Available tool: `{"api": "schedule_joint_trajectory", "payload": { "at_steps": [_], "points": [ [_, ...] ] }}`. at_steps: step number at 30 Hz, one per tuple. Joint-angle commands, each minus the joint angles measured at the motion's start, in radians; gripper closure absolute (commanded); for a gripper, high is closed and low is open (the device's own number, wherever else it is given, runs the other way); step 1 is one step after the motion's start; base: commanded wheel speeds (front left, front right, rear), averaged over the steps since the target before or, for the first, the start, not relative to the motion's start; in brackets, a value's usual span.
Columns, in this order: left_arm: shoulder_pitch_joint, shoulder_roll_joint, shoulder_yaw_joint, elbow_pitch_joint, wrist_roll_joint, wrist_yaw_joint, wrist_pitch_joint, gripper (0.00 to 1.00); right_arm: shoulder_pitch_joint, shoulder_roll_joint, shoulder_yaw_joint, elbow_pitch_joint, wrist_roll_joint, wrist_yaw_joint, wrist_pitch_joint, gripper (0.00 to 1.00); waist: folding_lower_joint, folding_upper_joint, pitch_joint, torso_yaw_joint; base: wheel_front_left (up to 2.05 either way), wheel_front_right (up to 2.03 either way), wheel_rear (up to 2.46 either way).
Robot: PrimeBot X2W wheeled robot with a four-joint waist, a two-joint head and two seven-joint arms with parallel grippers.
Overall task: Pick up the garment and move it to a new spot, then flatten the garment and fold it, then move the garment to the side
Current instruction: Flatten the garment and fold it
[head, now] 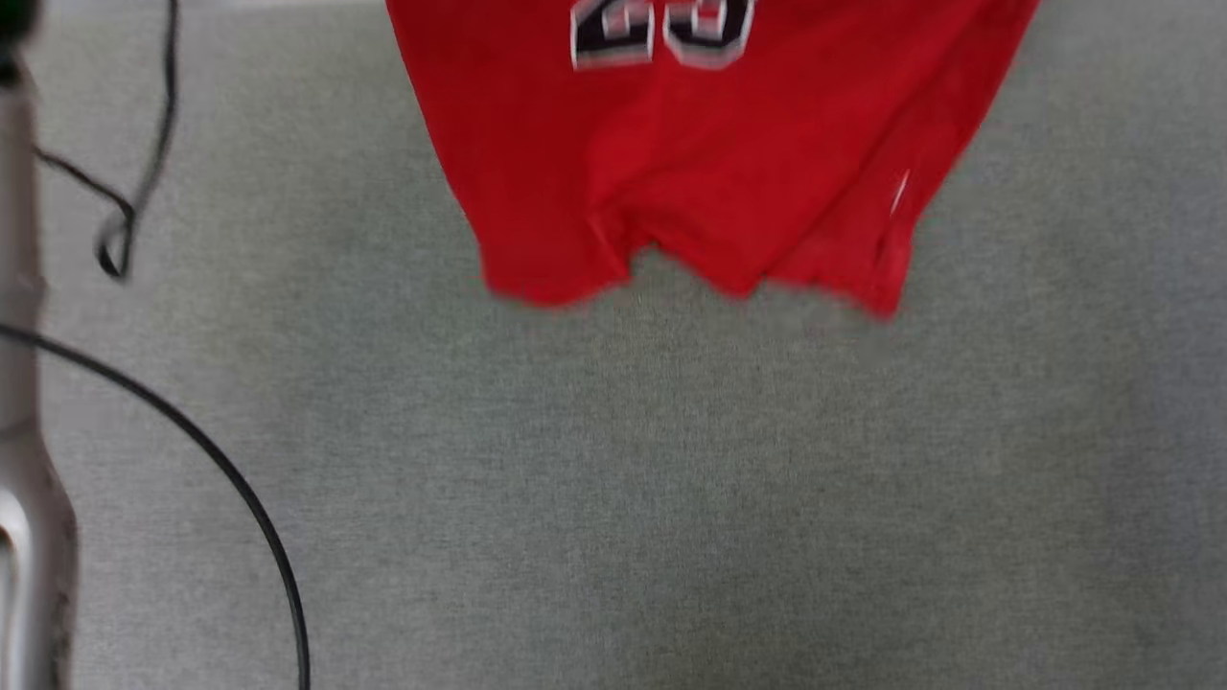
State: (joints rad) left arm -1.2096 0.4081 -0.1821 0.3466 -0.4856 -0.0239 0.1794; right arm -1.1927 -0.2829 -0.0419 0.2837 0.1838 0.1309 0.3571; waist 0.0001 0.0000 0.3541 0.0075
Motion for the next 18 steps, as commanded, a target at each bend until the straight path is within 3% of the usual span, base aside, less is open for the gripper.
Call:
{"api": "schedule_joint_trajectory", "payload": {
  "at_steps": [1, 10, 18],
  "points": [
    [-0.05, 0.002, 0.002, 0.033, 0.004, -0.011, -0.019, 1.0, -0.057, 0.009, 0.003, 0.027, -0.013, 0.0, -0.016, 1.0, -0.0001, 0.0, 0.056, -0.006, 0.0, 0.0, 0.0],
    [-0.344, 0.044, 0.011, 0.185, 0.046, -0.046, -0.141, 1.0, -0.398, 0.031, 0.001, 0.178, -0.063, 0.0, -0.107, 1.0, -0.0001, 0.0, 0.202, -0.027, 0.0, 0.0, 0.0],
    [-0.458, 0.054, 0.017, 0.295, 0.031, -0.069, -0.204, 1.0, -0.557, 0.039, 0.027, 0.333, -0.066, 0.0, -0.194, 1.0, -0.0001, 0.0, 0.261, -0.042, 0.0, 0.0, 0.0]
  ]
}}
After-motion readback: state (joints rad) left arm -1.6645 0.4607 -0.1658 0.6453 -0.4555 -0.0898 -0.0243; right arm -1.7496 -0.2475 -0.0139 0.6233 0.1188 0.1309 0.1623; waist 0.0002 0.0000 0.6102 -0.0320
